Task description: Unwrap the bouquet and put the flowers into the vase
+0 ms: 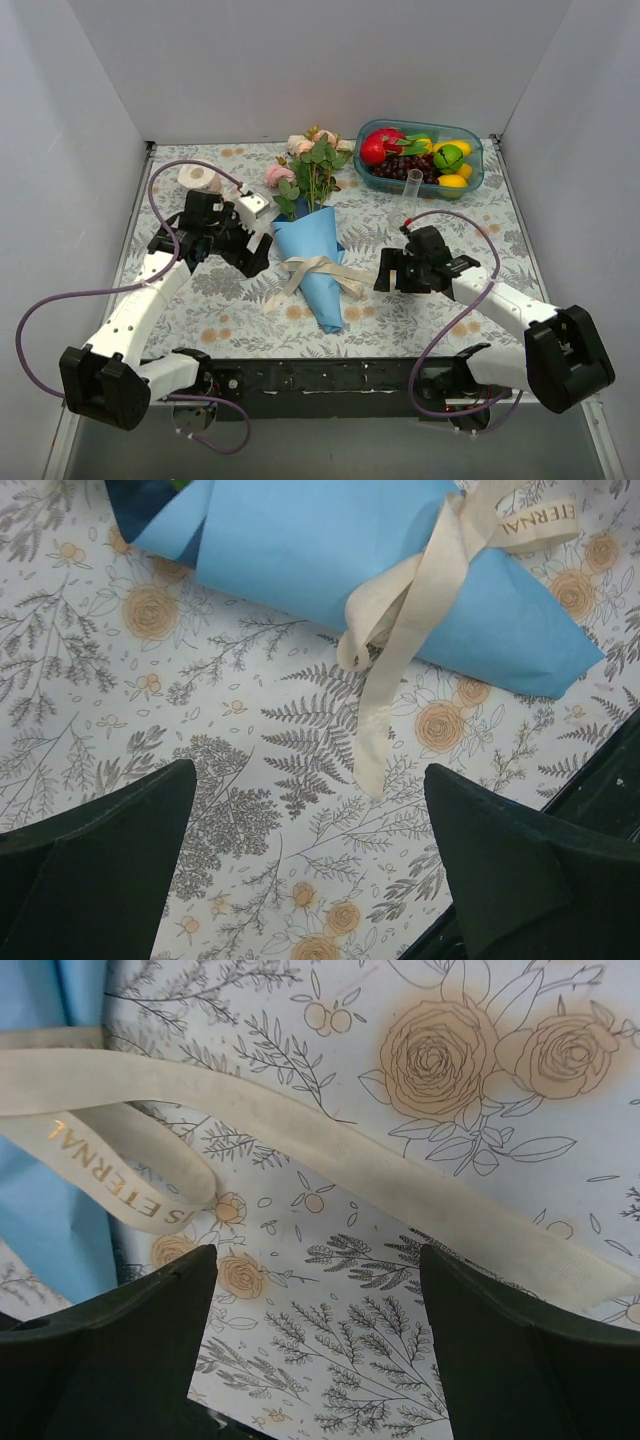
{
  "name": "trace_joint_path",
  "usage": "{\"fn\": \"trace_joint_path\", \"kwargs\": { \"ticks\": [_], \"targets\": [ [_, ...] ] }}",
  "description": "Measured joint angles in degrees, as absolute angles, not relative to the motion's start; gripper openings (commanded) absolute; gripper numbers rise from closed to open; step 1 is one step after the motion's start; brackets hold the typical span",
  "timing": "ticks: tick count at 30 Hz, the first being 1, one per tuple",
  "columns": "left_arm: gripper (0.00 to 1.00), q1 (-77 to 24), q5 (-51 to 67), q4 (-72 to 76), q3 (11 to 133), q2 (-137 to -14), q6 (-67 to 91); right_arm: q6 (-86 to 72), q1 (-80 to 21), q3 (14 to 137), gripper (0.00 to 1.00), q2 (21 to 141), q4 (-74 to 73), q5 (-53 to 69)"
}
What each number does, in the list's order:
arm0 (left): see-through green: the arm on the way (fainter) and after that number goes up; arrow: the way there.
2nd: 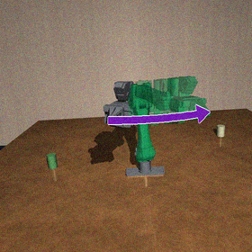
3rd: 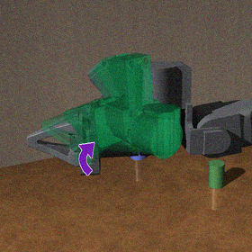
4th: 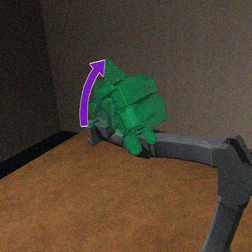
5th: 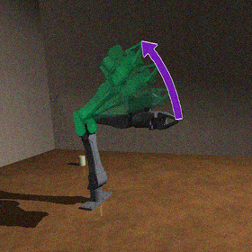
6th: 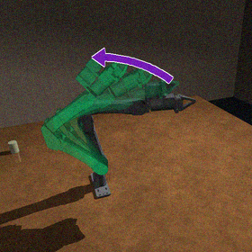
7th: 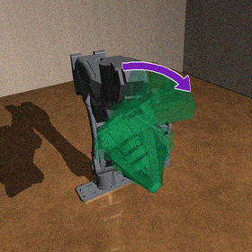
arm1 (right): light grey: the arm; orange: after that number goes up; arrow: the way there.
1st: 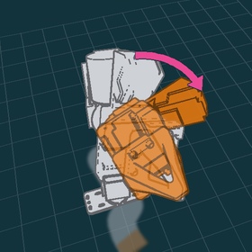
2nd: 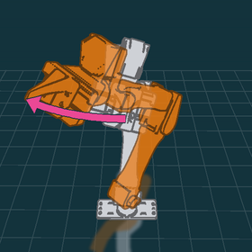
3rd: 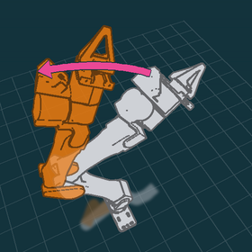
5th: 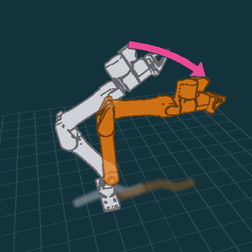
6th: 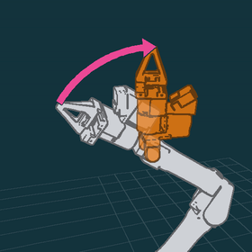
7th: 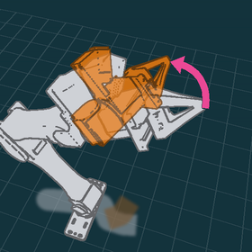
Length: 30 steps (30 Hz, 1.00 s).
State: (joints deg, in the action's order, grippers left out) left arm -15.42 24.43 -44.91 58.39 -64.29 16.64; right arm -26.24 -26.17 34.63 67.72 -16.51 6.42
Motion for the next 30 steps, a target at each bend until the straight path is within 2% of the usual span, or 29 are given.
{"fn": "trace_joint_path", "kwargs": {
  "ticks": [10,24,30],
  "targets": [
    [0.98,-24.34,20.58,-39.55,50.98,-68.36,16.23,-26.68,-32.40,38.41,0.85,75.48,-17.87,-5.13],
    [0.98,-30.15,18.68,-28.27,43.72,-71.90,16.05,-23.31,-33.52,43.83,0.83,75.35,-22.17,-16.62],
    [0.98,-32.77,17.50,-24.40,41.78,-76.95,16.32,-22.55,-33.85,43.83,0.75,75.24,-23.35,-18.35]
  ]
}}
